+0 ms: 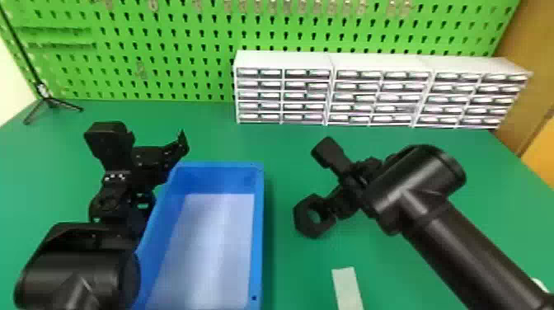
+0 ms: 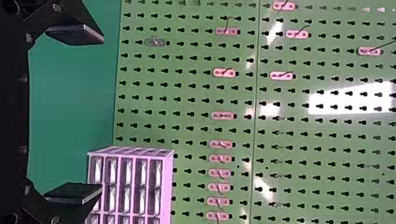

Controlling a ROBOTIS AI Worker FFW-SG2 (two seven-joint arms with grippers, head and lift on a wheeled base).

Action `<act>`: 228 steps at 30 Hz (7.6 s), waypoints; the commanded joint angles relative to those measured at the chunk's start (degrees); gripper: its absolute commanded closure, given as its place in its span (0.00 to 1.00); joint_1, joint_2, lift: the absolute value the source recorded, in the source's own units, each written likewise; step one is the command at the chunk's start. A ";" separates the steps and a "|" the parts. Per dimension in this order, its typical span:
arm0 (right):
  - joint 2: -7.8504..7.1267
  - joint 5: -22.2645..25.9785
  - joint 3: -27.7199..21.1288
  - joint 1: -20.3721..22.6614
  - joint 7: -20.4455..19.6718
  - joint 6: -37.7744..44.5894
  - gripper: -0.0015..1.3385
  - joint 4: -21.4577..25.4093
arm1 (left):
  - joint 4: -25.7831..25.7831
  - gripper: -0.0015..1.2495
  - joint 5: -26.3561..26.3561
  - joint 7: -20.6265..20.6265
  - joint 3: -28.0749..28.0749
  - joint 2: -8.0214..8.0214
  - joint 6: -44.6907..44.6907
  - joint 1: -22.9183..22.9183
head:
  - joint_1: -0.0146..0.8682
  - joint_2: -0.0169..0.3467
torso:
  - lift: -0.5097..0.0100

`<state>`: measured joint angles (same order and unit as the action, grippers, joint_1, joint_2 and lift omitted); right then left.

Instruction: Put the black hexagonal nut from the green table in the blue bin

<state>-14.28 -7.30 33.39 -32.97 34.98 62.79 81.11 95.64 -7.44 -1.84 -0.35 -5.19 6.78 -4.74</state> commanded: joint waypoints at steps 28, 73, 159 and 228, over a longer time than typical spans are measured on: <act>-1.72 -1.76 -9.83 -2.18 2.02 4.09 0.71 18.82 | 0.08 0.13 -0.20 0.00 -0.09 -0.17 0.08 -0.01 | 0.79 0.12 | 0.80; 3.90 26.19 5.02 -2.01 -9.84 -10.23 0.71 15.30 | 6.23 0.13 2.43 2.11 6.51 -0.96 3.86 1.92 | 0.79 0.12 | 0.80; 4.43 27.86 -1.57 1.24 -11.34 -13.40 0.09 11.08 | 7.37 0.13 1.82 2.11 6.86 -1.32 4.65 2.45 | 0.79 0.12 | 0.80; 12.78 8.61 -34.53 26.38 -29.36 -59.36 0.09 10.38 | 5.96 0.13 0.50 1.40 2.64 -1.05 4.30 1.84 | 0.79 0.12 | 0.80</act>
<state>-1.58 1.27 -1.40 -7.32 6.22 4.28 91.60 101.73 -6.89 -0.44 2.37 -6.24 11.07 -2.91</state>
